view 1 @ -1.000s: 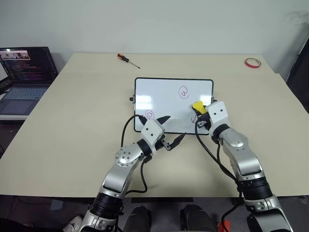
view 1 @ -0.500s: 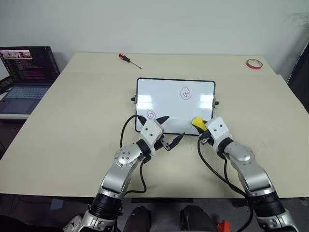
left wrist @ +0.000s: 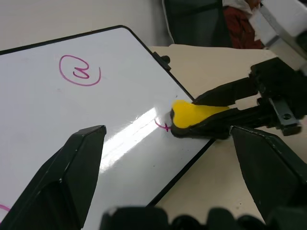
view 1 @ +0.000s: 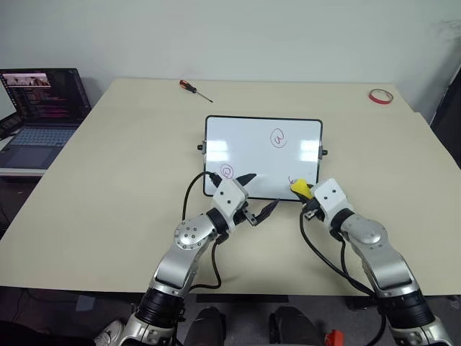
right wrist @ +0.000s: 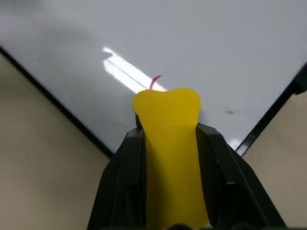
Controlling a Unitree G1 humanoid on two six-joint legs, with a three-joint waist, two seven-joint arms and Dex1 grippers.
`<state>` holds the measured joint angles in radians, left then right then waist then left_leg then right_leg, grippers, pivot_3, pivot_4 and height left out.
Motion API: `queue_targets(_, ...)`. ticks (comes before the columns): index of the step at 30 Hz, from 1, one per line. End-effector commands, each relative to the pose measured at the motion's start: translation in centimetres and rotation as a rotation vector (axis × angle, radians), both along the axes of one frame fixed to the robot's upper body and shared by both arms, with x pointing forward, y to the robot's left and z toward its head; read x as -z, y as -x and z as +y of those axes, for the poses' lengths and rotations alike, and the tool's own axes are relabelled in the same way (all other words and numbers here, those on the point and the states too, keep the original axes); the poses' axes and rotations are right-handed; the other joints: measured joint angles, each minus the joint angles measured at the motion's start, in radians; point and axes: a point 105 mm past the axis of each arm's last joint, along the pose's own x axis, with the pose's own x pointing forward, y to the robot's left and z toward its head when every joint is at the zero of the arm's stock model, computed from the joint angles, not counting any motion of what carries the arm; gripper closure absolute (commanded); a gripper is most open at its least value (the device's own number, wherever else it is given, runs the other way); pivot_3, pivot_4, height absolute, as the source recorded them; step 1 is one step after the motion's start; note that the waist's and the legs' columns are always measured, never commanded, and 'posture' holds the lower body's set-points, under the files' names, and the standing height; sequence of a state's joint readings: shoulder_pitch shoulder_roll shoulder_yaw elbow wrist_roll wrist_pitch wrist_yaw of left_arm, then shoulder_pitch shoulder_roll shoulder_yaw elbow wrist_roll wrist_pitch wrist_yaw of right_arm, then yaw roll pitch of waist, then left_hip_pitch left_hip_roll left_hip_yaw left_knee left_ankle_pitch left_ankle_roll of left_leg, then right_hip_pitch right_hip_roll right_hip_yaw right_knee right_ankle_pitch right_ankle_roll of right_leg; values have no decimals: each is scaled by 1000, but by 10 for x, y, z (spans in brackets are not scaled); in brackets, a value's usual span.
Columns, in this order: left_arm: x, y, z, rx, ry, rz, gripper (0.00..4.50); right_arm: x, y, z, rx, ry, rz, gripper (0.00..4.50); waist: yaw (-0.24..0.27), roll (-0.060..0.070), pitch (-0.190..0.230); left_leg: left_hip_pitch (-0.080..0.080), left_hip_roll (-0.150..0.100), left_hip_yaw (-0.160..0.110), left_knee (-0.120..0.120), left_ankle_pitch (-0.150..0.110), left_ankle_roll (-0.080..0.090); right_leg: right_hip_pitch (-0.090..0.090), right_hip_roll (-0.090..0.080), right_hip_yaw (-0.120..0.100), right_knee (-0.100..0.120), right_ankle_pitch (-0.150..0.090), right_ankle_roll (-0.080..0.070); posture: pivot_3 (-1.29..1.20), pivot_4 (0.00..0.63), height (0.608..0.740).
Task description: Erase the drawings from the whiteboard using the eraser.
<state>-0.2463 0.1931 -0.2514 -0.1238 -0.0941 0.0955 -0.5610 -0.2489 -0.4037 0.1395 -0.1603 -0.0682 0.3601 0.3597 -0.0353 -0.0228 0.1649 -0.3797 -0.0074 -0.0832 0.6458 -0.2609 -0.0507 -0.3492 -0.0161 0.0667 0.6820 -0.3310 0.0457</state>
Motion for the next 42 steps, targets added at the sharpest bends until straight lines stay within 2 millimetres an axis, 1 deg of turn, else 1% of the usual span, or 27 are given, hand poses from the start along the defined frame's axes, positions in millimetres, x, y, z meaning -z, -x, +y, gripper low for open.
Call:
queue_targets(1, -11, 4, -7, 36, 13, -51, 0, -24, -15, 6, 21, 18, -130, 3408, -1, 0, 0, 0, 0, 0, 0, 0, 0, 0, 0, 0, 0, 0, 0, 0, 150, 740)
queue_targets(6, -12, 4, -6, 35, 9, -55, 0, -27, -21, 27, -15, -5, -164, 3408, 0, 0, 0, -3, 0, 0, -1, 0, 0, -3, 0, 0, 0, 0, 0, 0, 150, 740)
queue_targets(8, -13, 5, -4, 29, 6, -55, 0, -23, -20, 35, -37, -1, -151, 3408, 0, 0, 0, -4, 0, 1, -2, 0, 0, -4, 0, 1, -2, 0, 0, 0, 150, 740)
queue_targets(10, -12, 6, -3, 24, 4, -54, 0, -11, -18, 34, -41, 50, -114, 3408, 0, 0, 0, -4, 0, 1, -2, 0, 0, -4, 0, 1, -2, 0, 0, 0, 150, 740)
queue_targets(12, -11, 7, -2, 21, 3, -52, 0, 0, -16, 28, -34, 102, -75, 3408, 1, 0, 0, -3, 0, 1, -1, 0, 0, -4, 0, 1, -2, 0, 0, 0, 150, 740)
queue_targets(14, -11, 8, -1, 20, 3, -50, 0, 5, -14, 21, -24, 141, -60, 3408, 3, 0, 0, -3, 0, 1, -1, 0, 0, -3, 0, 1, -2, 0, 0, 0, 150, 740)
queue_targets(16, -10, 9, -1, 16, 4, -46, 0, 17, -9, 0, 20, 208, -13, 3408, 5, 0, 0, -2, 0, 0, -1, 0, 0, -3, 0, 1, -1, 0, 0, 0, 150, 740)
queue_targets(18, -10, 9, -1, 14, 6, -44, 0, 23, -4, -12, 40, 245, 21, 3408, 9, 0, 0, -3, 0, 0, -1, 0, 0, -2, -1, 0, -2, 0, 0, 0, 150, 740)
queue_targets(25, -11, 10, -6, 27, 15, -40, 0, 31, 14, -40, 95, 284, 89, 3408, 10, 0, 0, -1, -1, -2, 0, 0, 0, 1, -1, 0, -2, 0, 0, 0, 150, 740)
queue_targets(31, -11, 7, -6, 32, 14, -38, 0, 33, 25, -53, 127, 302, 115, 3408, 10, 0, 0, -1, -1, -3, 0, 0, 0, 1, -1, 0, -2, 0, 0, 0, 150, 740)
queue_targets(36, -11, 6, -8, 36, 15, -37, 0, 31, 30, -60, 145, 307, 124, 3408, 10, -1, 0, -1, -1, -2, 0, 0, 0, 1, -1, 0, -2, 0, 0, 0, 150, 740)
queue_targets(39, -12, 4, -8, 31, 17, -41, 0, 22, 28, -60, 154, 270, 89, 3408, 10, -1, 0, -1, -1, -2, 0, 0, 0, 1, -1, 0, -2, 0, 0, 0, 150, 740)
queue_targets(41, -13, 3, -5, 12, 18, -47, 0, 7, 26, -51, 136, 176, 29, 3408, 10, -1, 0, -1, -1, -2, 0, 0, 0, 1, -1, 0, -2, 0, 0, 0, 150, 740)
queue_targets(42, -13, 2, -3, 3, 18, -50, 0, 2, 26, -46, 124, 135, 15, 3408, 9, -1, 0, -1, -1, -2, 0, 0, 0, 1, -1, 0, -2, 0, 0, 0, 150, 740)
